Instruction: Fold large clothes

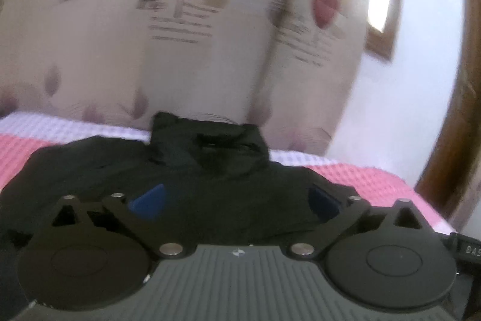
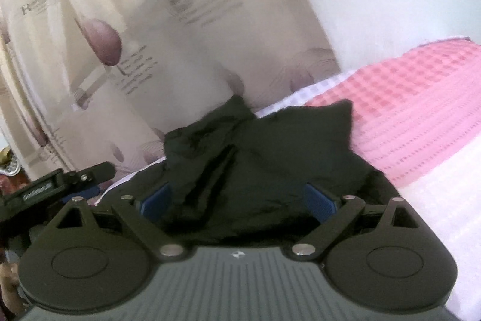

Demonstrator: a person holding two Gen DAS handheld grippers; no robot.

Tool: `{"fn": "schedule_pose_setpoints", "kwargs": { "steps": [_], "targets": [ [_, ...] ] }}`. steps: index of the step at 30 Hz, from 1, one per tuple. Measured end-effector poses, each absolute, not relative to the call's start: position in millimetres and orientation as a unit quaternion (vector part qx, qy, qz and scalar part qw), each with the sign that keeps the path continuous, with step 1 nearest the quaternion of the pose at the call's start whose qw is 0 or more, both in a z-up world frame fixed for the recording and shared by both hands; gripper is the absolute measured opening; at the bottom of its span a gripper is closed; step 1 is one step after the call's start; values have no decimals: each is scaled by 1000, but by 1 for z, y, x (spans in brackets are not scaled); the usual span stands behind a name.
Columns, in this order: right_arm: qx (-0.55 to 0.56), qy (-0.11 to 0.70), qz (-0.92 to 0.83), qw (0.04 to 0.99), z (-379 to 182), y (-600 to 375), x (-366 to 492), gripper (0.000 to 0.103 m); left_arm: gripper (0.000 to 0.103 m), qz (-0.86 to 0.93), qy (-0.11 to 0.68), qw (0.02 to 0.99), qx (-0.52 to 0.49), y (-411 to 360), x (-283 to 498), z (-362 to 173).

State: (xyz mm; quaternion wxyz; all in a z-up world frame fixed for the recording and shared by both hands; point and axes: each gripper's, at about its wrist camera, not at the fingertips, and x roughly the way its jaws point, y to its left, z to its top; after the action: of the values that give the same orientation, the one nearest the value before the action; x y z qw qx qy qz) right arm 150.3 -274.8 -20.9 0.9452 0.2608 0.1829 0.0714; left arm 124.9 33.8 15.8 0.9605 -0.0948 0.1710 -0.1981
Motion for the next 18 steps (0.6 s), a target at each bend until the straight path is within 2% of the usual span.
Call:
{"fn": "schedule_pose_setpoints", "kwargs": {
  "steps": [10,11,12,13,15,18],
  "targets": [
    [228,240,120,936,-14,-248,225,94,99,-81,231,947,-208,149,149,-27],
    [212,248,126,937,-15,-240,236,87,99,-65,234,946,-217,162,152,-31],
    [190,257,127,939,-16,-231,246,55,98,-51,237,944,-224,173,155,-34],
    [170,271,126,939,-18,-221,257,31,98,-37,239,942,-232,183,157,-38],
    [155,301,133,931,-24,-203,277,31,97,-13,237,938,-252,204,157,-43],
    [131,299,155,932,-26,-172,291,31,97,15,221,939,-263,222,153,-43]
  ]
}}
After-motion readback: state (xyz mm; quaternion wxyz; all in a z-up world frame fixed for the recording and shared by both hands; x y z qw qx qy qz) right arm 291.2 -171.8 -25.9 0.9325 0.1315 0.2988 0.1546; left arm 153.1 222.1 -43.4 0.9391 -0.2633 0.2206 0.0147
